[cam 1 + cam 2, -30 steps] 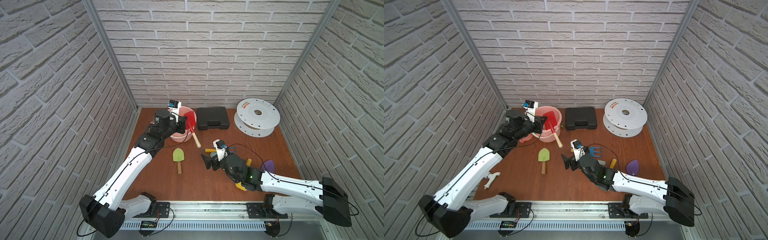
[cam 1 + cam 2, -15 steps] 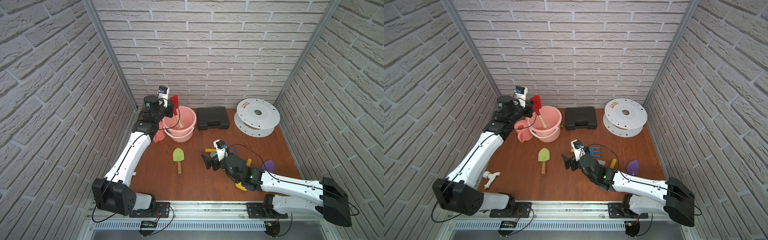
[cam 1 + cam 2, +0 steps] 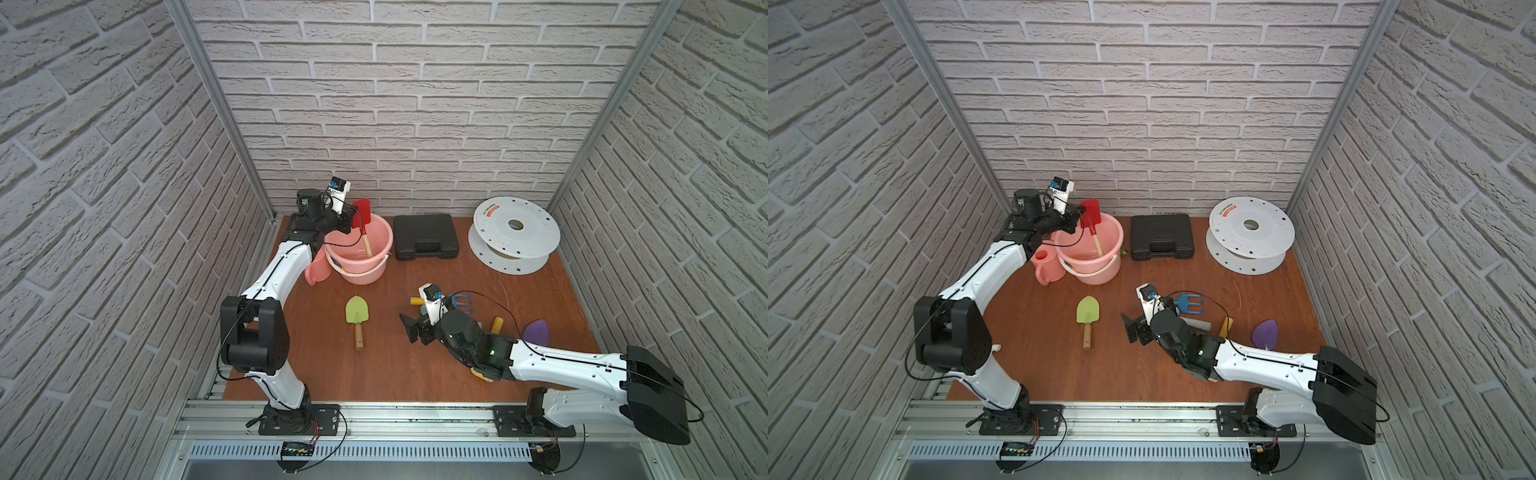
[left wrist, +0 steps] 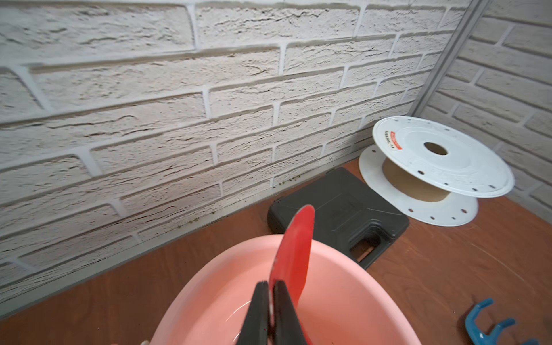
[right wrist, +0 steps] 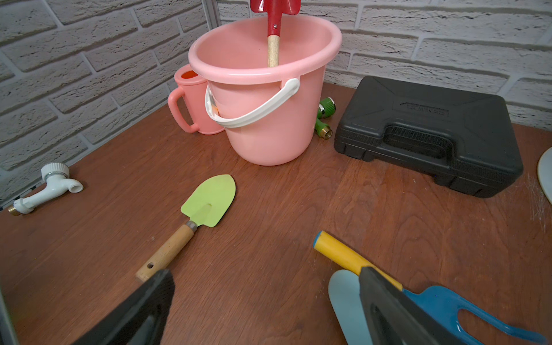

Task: Organize the gardening tools
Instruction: Place the gardening tool in the container.

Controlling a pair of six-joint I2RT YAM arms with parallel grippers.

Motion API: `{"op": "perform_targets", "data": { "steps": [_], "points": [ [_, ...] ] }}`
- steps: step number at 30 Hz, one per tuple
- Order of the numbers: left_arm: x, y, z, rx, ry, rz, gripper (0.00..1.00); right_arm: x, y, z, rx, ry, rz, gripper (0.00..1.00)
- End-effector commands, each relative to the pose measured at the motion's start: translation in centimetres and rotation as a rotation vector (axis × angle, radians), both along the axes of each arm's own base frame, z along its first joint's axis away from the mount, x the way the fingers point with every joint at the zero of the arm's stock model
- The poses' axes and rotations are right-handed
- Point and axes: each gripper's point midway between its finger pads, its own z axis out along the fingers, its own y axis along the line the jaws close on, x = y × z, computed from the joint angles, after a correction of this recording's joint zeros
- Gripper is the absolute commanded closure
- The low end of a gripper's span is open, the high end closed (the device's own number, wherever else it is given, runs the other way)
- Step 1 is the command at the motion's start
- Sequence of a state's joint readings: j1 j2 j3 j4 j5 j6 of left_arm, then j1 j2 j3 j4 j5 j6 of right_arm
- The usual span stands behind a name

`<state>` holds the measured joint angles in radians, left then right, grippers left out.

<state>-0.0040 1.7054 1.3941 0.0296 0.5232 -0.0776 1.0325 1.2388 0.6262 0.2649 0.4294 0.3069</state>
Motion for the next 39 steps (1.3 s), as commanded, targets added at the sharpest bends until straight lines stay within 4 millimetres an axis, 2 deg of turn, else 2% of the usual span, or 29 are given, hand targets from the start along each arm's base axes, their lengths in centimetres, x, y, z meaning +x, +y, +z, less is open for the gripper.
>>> {"op": "perform_targets", "data": {
  "steps": [1,5,7,9,10,12,13,17,21,23,27,30,34,37,39],
  "points": [
    [0.2,-1.2,0.6,-0.091,-0.032,-0.114,1.00,0.3,0.6,0.8,0.031,-0.014,-0.007,0.00],
    [0.5,-1.0,-0.7,-0.099,0.009,-0.111,1.00,0.4,0.6,0.6,0.024,-0.012,-0.011,0.00],
    [0.4,-0.8,-0.3,-0.097,0.001,-0.103,0.71,0.4,0.6,0.6,0.022,-0.014,-0.013,0.00],
    [0.4,-0.4,0.4,-0.099,-0.006,-0.090,0.51,0.4,0.6,0.5,0.023,-0.013,-0.013,0.00],
    [0.3,-0.2,0.9,-0.097,-0.011,-0.076,0.32,0.4,0.6,0.5,0.022,-0.012,-0.013,0.00],
    [0.1,0.4,1.7,-0.100,-0.018,-0.046,0.18,0.5,0.5,0.5,0.021,-0.012,-0.017,0.00],
    [0.1,0.9,1.9,-0.106,-0.014,-0.011,0.04,0.5,0.4,0.6,0.021,-0.013,-0.021,0.00],
    [-0.7,2.3,2.9,-0.107,-0.006,0.084,0.02,0.8,-0.4,0.6,-0.009,-0.015,-0.069,0.00],
    [-2.4,4.9,3.7,-0.133,0.053,0.276,0.02,0.8,-0.4,0.6,-0.023,-0.003,-0.069,0.00],
    [-3.9,5.9,3.4,-0.125,0.128,0.343,0.02,0.7,-0.2,0.6,-0.018,0.007,-0.064,0.00],
    [-7.8,6.7,2.1,-0.174,0.195,0.426,0.02,0.8,0.0,-0.3,-0.059,0.074,-0.087,0.01],
    [-10.4,7.0,0.8,-0.222,0.219,0.486,0.02,0.6,1.4,-1.3,-0.080,0.146,-0.064,0.01],
    [-13.8,6.3,-1.0,-0.203,0.267,0.537,0.02,-0.3,4.5,-3.1,-0.086,0.231,-0.002,0.08],
    [-16.5,5.6,-2.0,-0.198,0.304,0.598,0.02,-0.8,6.8,-4.3,-0.111,0.284,0.029,0.09],
    [-18.3,4.3,-2.5,-0.212,0.343,0.590,0.02,-1.3,8.4,-4.6,-0.140,0.298,0.051,0.10]
  ]
}}
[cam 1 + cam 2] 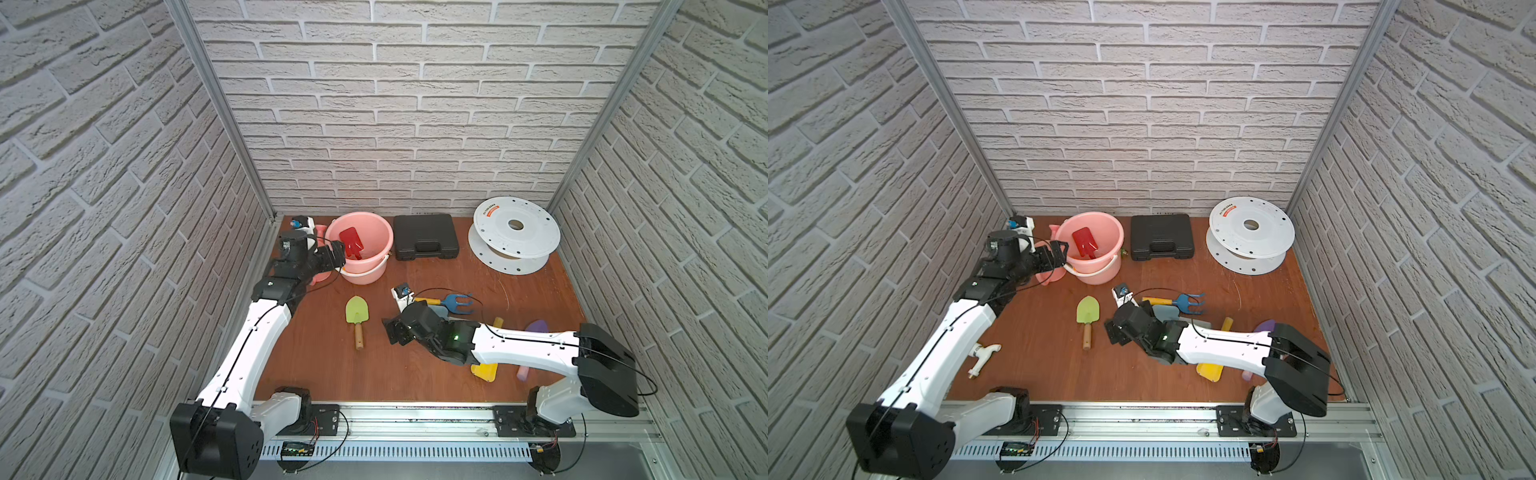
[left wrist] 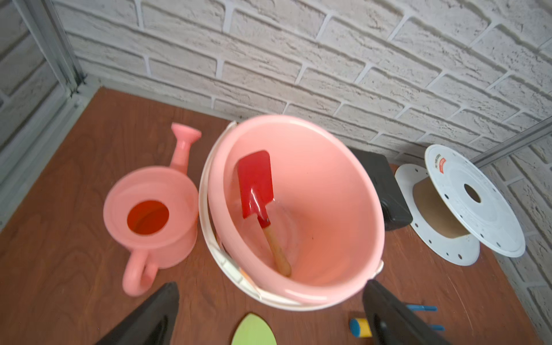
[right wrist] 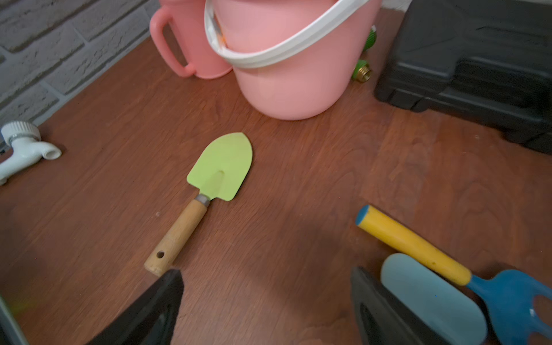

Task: Organize the gardening tools
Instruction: Place the gardening tool in the container, then pick up the gardening tool from the center of the board.

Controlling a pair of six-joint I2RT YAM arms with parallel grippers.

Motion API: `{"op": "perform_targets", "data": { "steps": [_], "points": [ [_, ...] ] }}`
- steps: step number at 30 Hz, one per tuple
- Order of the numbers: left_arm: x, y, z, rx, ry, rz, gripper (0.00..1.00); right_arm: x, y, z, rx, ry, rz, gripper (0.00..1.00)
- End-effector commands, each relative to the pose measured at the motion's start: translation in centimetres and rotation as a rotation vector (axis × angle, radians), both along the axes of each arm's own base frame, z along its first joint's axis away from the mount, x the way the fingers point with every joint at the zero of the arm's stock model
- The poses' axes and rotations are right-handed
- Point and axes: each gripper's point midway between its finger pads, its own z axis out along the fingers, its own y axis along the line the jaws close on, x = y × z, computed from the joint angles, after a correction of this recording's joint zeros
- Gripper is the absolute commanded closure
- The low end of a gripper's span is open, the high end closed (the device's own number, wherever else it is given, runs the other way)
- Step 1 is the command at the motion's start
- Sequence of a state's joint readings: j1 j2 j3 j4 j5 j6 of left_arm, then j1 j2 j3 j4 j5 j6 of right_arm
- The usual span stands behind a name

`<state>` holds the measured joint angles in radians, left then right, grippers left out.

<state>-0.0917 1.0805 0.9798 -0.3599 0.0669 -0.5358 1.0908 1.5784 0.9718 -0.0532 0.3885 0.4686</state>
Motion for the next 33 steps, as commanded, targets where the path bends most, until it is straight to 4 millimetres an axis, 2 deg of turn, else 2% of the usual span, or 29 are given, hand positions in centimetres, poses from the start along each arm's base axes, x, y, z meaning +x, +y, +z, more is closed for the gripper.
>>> {"op": "perform_targets", "data": {
  "steps": [1,3,5,7,10,15,18,23,30,31,33],
  "points": [
    [-3.1,-0.8,-0.7,-0.020,0.048,0.071,0.02,-1.5,2.9,-0.2,-0.001,0.058,0.046,0.11],
    [-4.6,-1.9,-1.3,-0.009,0.032,0.063,0.02,-1.9,4.4,-0.8,-0.006,0.080,0.062,0.13],
    [-5.9,-1.5,-2.0,0.010,0.001,0.102,0.02,-2.4,6.1,-1.8,-0.010,0.111,0.077,0.19],
    [-7.2,-0.6,-2.6,0.009,-0.016,0.138,0.02,-2.7,7.4,-3.0,-0.028,0.137,0.082,0.24],
    [-9.0,0.2,-2.5,0.015,-0.045,0.141,0.02,-2.8,8.6,-5.1,-0.055,0.164,0.070,0.26],
    [-11.3,3.1,-2.0,0.048,-0.088,0.255,0.02,-2.3,9.6,-7.8,-0.118,0.191,0.045,0.38],
    [-11.9,3.6,-1.7,0.032,-0.117,0.279,0.02,-1.9,9.9,-8.6,-0.144,0.188,0.033,0.44],
    [-12.0,3.4,-1.3,0.011,-0.134,0.266,0.02,-1.1,9.9,-10.0,-0.192,0.197,-0.003,0.51],
    [-11.6,2.8,-1.3,0.002,-0.130,0.240,0.02,0.4,10.0,-10.4,-0.170,0.235,-0.040,0.52],
    [-11.6,2.8,-1.3,0.004,-0.130,0.240,0.02,0.6,10.0,-10.4,-0.167,0.241,-0.047,0.56],
    [-11.5,2.3,-1.3,-0.006,-0.127,0.212,0.02,0.8,9.8,-10.5,-0.160,0.255,-0.055,0.69]
  ]
}}
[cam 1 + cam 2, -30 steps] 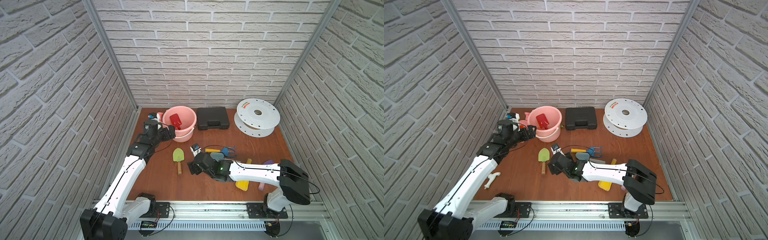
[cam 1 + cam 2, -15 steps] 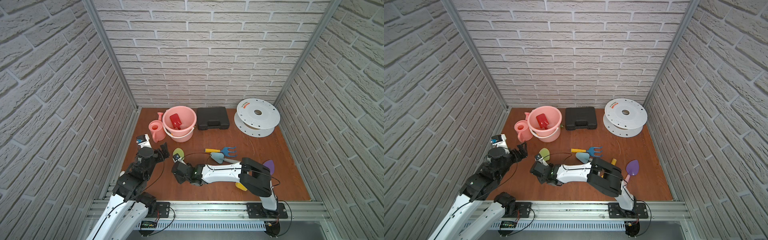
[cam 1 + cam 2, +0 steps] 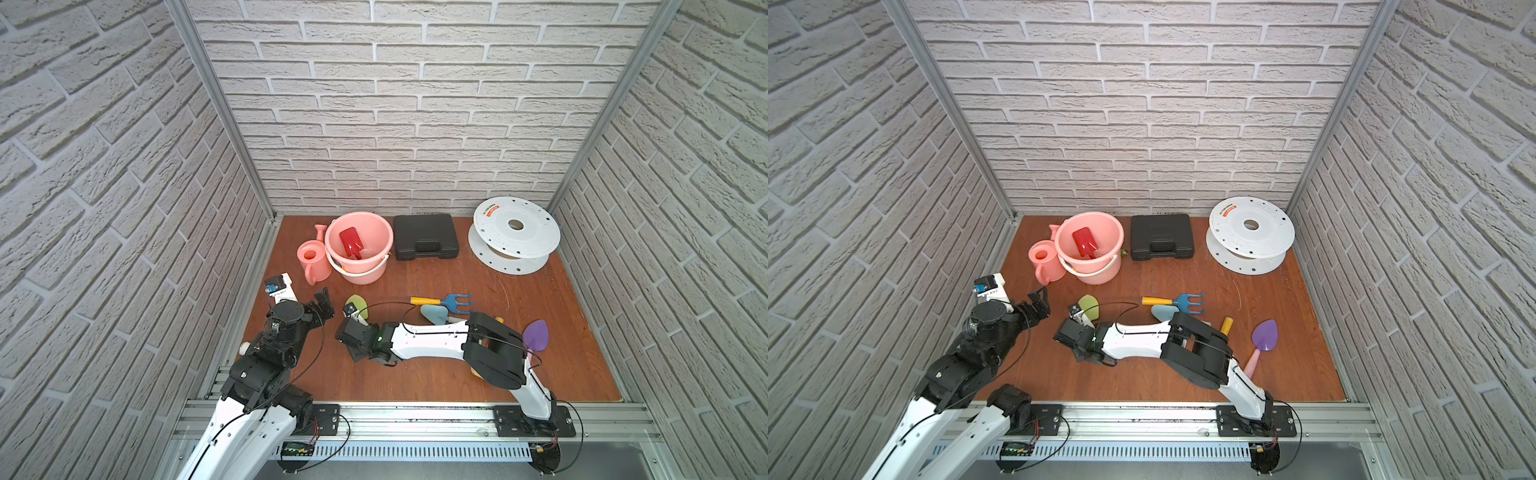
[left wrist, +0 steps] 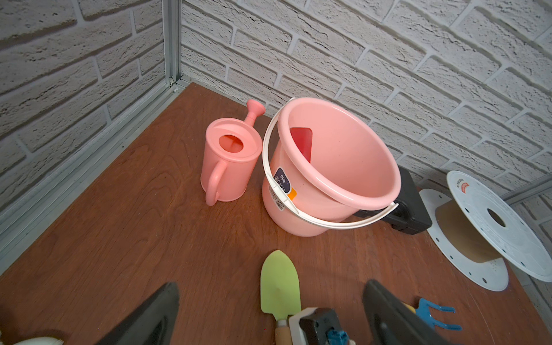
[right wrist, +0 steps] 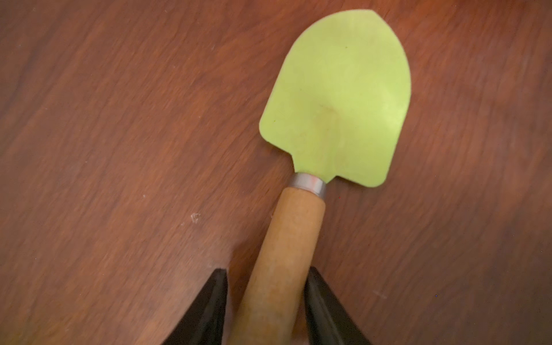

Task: Organize the gardening tools
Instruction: Pick up the gardening tool from the center of the board.

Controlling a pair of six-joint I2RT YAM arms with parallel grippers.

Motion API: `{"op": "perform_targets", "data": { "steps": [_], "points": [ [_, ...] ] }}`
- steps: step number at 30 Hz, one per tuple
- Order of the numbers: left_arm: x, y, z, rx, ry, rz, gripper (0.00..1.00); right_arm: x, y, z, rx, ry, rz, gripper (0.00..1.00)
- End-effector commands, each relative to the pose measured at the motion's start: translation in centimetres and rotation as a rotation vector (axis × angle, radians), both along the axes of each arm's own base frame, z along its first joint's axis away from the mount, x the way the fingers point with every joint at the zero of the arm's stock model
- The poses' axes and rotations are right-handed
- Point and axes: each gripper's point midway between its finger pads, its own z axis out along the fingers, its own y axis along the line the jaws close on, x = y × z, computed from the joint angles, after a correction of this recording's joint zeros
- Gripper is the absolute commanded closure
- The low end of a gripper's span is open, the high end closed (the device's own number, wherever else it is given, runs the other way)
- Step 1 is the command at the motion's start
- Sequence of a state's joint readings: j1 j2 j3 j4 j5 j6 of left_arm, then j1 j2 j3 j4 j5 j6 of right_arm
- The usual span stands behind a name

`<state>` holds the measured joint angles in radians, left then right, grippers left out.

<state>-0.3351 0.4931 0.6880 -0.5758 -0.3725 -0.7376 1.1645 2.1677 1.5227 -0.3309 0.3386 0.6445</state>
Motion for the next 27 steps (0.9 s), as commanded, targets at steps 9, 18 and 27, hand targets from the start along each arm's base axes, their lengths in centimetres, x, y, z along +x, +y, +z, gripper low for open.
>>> {"op": "perform_targets", "data": {
  "steps": [9,18,27],
  "points": [
    [1.1,-2.0,-0.2,-0.036,-0.002,-0.091,0.02,-0.2,-2.7,2.5,0.059,-0.036,-0.013,0.97],
    [2.3,-6.5,-0.1,-0.144,-0.081,-0.307,0.04,-0.9,-7.6,9.1,0.061,-0.306,0.062,0.97],
    [3.4,-11.6,0.1,-0.314,-0.100,-0.522,0.26,-1.7,-10.5,14.5,0.164,-0.580,0.082,0.97]
  ]
}}
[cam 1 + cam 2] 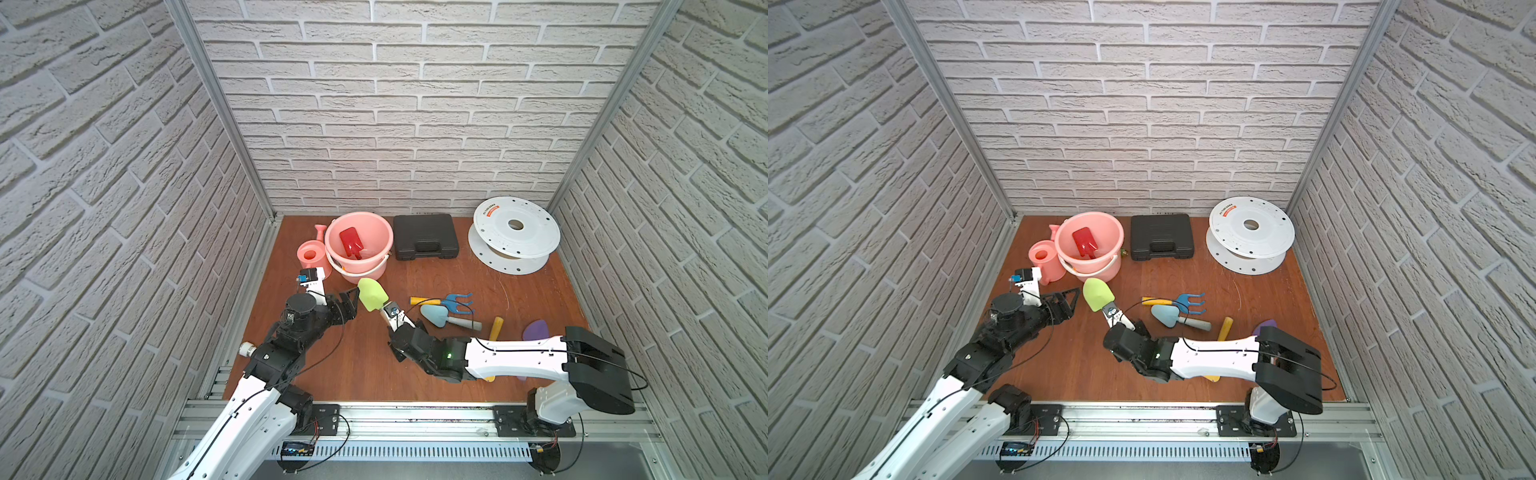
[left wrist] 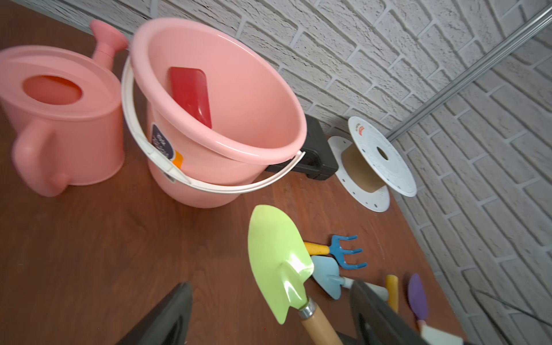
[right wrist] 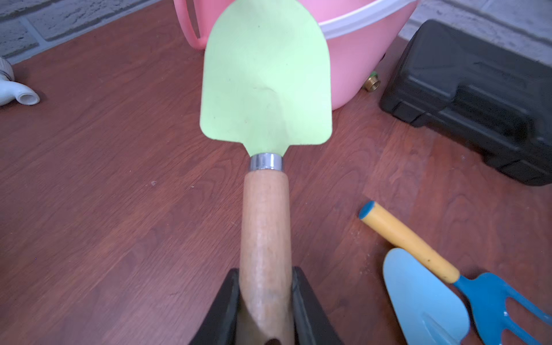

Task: Organize the gardening tools
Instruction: Pick up the gardening tool from the center of the board.

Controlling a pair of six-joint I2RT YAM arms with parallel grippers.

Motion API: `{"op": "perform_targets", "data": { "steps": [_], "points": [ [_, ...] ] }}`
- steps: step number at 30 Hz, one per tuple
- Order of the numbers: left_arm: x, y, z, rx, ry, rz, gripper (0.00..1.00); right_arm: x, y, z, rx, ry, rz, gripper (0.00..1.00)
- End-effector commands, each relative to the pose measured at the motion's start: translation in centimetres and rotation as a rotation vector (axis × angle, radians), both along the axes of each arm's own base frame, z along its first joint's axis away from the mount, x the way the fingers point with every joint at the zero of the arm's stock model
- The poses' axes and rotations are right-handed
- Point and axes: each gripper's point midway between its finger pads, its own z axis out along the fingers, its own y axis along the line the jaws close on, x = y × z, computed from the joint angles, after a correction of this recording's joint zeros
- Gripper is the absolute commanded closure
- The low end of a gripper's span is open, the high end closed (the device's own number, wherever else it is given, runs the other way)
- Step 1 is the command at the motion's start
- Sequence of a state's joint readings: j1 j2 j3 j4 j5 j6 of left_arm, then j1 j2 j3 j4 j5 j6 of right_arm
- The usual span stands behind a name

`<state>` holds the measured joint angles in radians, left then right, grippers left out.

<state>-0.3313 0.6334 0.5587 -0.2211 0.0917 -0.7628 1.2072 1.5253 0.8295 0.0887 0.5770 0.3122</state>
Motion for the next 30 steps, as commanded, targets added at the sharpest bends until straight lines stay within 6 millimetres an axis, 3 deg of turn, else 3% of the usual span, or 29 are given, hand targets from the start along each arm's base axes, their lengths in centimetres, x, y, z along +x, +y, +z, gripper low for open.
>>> {"op": "perform_targets", "data": {
  "steps": [1,8,12,15,25,29,30],
  "points": [
    [0.6,-2.8,2.2,-0.114,-0.083,-0.123,0.29,0.8,0.0,4.7,0.121,-0.156,-0.023,0.97],
    [1.8,-4.9,1.2,-0.121,-0.049,-0.177,0.53,0.5,-1.4,5.7,0.162,-0.187,-0.041,0.97],
    [2.3,-5.7,0.8,-0.123,-0.034,-0.186,0.58,0.5,-1.7,5.8,0.164,-0.191,-0.047,0.97],
    [2.6,-5.9,0.4,-0.117,-0.022,-0.184,0.75,0.3,-1.6,6.0,0.179,-0.187,-0.036,0.97],
    [3.6,-6.1,1.3,-0.084,-0.025,-0.184,0.81,0.1,-1.4,5.8,0.188,-0.176,-0.028,0.97],
    [4.1,-6.5,1.5,-0.077,-0.018,-0.197,1.00,0.0,-1.5,6.0,0.198,-0.177,-0.024,0.97],
    [4.2,-6.6,1.5,-0.076,-0.015,-0.202,1.00,0.0,-1.5,6.0,0.198,-0.178,-0.022,0.97]
  ]
}}
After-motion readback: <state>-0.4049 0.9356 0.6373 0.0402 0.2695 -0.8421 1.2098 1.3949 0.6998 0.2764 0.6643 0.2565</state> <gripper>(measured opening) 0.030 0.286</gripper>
